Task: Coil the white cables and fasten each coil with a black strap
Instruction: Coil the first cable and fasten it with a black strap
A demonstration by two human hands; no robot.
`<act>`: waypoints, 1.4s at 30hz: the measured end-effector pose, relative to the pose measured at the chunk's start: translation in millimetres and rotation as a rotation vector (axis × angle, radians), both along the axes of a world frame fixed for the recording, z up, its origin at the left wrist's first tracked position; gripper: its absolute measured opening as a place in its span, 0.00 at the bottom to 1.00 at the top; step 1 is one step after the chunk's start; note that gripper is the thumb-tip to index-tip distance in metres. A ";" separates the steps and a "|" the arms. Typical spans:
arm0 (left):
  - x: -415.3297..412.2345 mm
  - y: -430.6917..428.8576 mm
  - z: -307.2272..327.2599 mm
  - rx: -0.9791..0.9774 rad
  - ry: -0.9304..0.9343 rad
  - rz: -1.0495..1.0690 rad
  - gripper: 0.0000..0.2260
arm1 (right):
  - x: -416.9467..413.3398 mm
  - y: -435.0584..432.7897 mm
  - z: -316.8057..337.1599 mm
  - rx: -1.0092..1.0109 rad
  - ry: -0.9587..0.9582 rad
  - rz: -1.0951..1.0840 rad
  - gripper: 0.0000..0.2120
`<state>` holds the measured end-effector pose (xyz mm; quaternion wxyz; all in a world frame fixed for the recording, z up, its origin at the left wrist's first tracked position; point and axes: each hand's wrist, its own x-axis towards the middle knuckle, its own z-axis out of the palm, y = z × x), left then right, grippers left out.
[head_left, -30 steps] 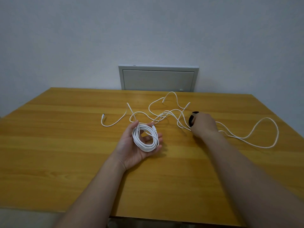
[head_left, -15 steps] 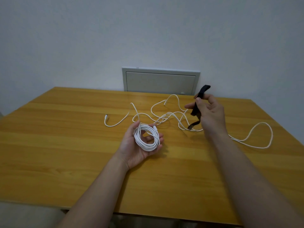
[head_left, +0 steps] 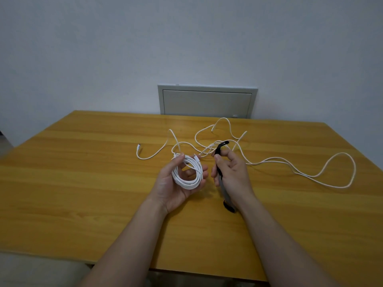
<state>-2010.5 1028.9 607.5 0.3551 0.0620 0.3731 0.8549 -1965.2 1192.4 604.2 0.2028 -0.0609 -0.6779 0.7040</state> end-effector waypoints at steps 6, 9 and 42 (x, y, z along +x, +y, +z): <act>4.8 0.9 2.2 -0.069 0.071 -0.133 0.25 | -6.2 2.0 -7.5 -0.042 0.032 -0.096 0.06; 8.1 1.7 2.7 -0.126 0.093 -0.211 0.19 | -8.4 4.6 -11.0 -0.132 0.038 -0.155 0.06; 7.2 -1.1 7.5 -0.015 0.052 -0.078 0.19 | 13.6 5.2 -6.7 0.134 0.004 0.156 0.06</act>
